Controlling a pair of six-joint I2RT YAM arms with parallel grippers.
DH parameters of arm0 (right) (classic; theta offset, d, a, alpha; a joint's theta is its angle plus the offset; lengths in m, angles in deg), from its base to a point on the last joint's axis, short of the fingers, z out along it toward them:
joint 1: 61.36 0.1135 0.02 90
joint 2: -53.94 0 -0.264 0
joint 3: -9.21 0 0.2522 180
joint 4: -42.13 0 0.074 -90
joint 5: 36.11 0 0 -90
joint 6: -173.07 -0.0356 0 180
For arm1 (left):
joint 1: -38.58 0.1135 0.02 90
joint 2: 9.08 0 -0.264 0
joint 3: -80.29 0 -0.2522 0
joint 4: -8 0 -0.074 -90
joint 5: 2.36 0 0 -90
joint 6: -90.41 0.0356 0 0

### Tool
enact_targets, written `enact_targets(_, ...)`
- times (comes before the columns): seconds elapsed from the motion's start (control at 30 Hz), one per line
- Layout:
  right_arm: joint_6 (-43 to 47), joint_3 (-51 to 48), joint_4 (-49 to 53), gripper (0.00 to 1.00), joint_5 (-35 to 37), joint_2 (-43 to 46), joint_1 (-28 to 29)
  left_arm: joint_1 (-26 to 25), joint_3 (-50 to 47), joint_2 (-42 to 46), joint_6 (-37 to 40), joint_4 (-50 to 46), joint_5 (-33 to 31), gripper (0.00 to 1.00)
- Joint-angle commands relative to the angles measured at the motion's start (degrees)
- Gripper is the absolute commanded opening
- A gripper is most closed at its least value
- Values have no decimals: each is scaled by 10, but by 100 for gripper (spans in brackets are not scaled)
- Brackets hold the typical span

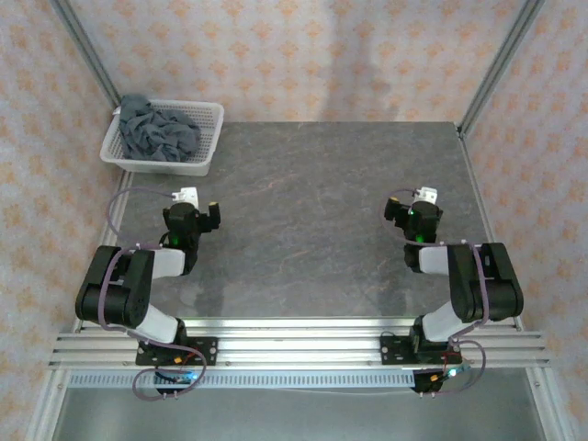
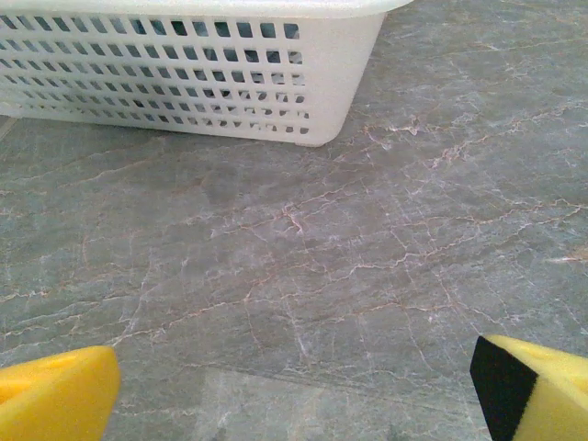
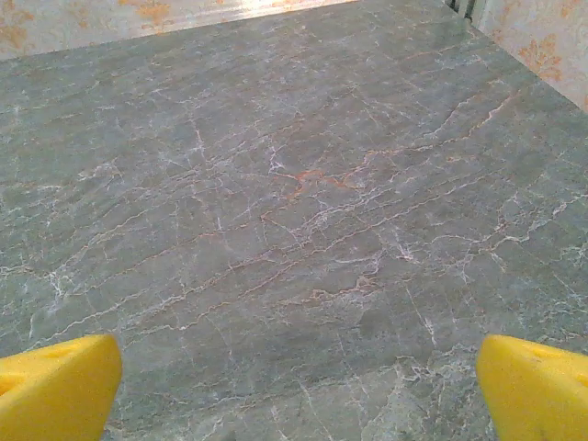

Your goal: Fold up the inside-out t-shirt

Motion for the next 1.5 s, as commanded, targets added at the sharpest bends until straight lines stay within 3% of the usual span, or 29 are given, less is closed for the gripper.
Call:
enact_targets(0.0,-7,5,0,99,8,0,-4,-2,11,5,6,6,-12,100)
enact_targets(0.63,-12,-11,-18,99,14,16,-4,-2,11,5,6,7,-11,100)
enact_targets(0.73,-30,-42,-17,99,65,85,-4,-2,9,6,6,11,-12,100)
enact_targets(0.83,-74,-31,150,99,52,245,-4,-8,-22,56,1,32,-43,100)
enact_targets(0.97,-184,47,430,96,-13,396,4,-18,7,253,-70,-179,-121,98)
enact_targets(1.1,-216,123,585,93,-138,418,49,-17,125,342,-222,-399,-138,96)
enact_targets(1.23,-234,226,721,91,-226,345,126,-1,292,283,-295,-562,-115,100)
enact_targets(1.3,-234,286,790,91,-248,295,177,40,380,221,-331,-609,-45,100)
enact_targets(1.4,-222,344,867,93,-211,237,250,115,495,102,-407,-637,83,100)
enact_targets(1.47,-226,364,894,93,-172,214,277,138,613,-1,-431,-723,95,96)
